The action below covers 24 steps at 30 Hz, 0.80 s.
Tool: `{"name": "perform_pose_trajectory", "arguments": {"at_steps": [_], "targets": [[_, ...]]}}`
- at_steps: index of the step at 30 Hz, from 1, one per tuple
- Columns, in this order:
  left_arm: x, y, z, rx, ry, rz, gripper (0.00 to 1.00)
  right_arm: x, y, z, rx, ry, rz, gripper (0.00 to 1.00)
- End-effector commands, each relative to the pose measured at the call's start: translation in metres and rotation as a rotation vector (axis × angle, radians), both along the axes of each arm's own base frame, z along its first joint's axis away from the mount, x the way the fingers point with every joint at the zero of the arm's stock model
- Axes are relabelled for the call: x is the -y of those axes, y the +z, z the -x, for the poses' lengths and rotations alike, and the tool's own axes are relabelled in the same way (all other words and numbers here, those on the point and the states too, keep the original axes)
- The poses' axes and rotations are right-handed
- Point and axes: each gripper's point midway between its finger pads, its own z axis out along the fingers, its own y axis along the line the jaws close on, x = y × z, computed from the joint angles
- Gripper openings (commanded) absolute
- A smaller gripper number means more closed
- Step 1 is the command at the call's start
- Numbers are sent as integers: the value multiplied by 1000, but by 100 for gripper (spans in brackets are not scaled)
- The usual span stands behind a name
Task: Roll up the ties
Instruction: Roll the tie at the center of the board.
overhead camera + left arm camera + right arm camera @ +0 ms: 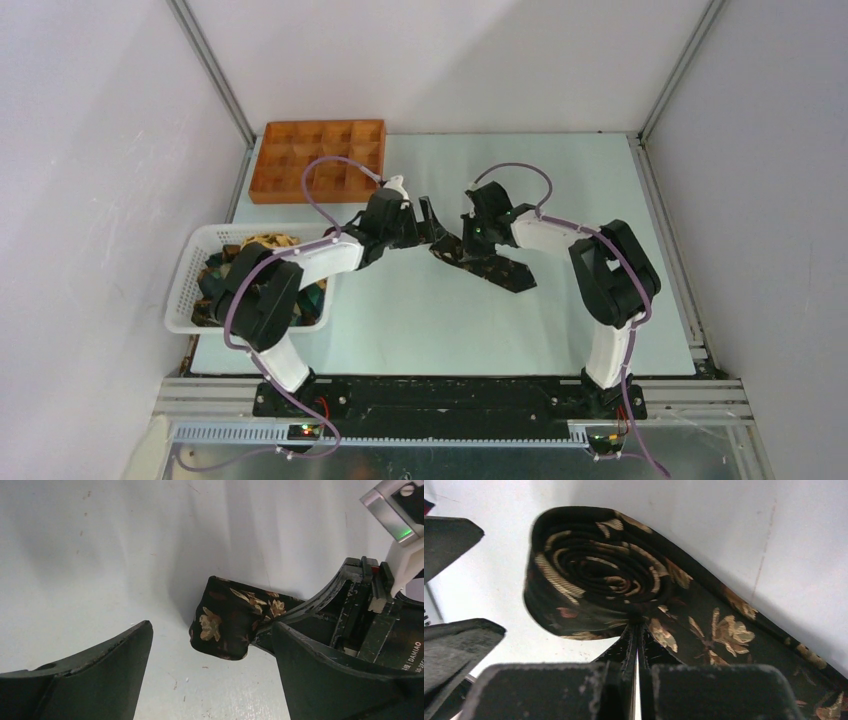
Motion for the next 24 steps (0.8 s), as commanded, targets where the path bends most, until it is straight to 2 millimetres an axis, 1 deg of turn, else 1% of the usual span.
{"name": "perform_pose_trajectory", "arguments": {"at_steps": [1,3,4,7,14,18,19,20,21,24], "targets": [[21,15,-12,68,-39,71,94,10,1,-9,22,-46,-4,0],[24,5,-12,56,-51,65,92,10,0,-9,17,-48,-8,0],[26,4,-13,60,-54,67,92,10,-1,-10,16,-50,-11,0],[26,-6,-15,53,-53,58,91,11,-1,-11,16,-54,-16,0],[26,-10,-18,62,-52,51,89,11,4,-13,23,-55,-31,0],[23,-10,-16,65,-48,44,88,11,19,-13,51,-55,-40,0],[23,-8,-16,68,-47,45,88,10,28,-14,69,-52,-53,0],[23,-8,-15,69,-47,47,88,8,33,-14,75,-46,-66,0],[23,-7,-15,73,-48,49,88,4,43,-15,97,-42,-88,0],[23,-7,-15,72,-50,51,88,-6,61,-15,124,-21,-153,0]]}}
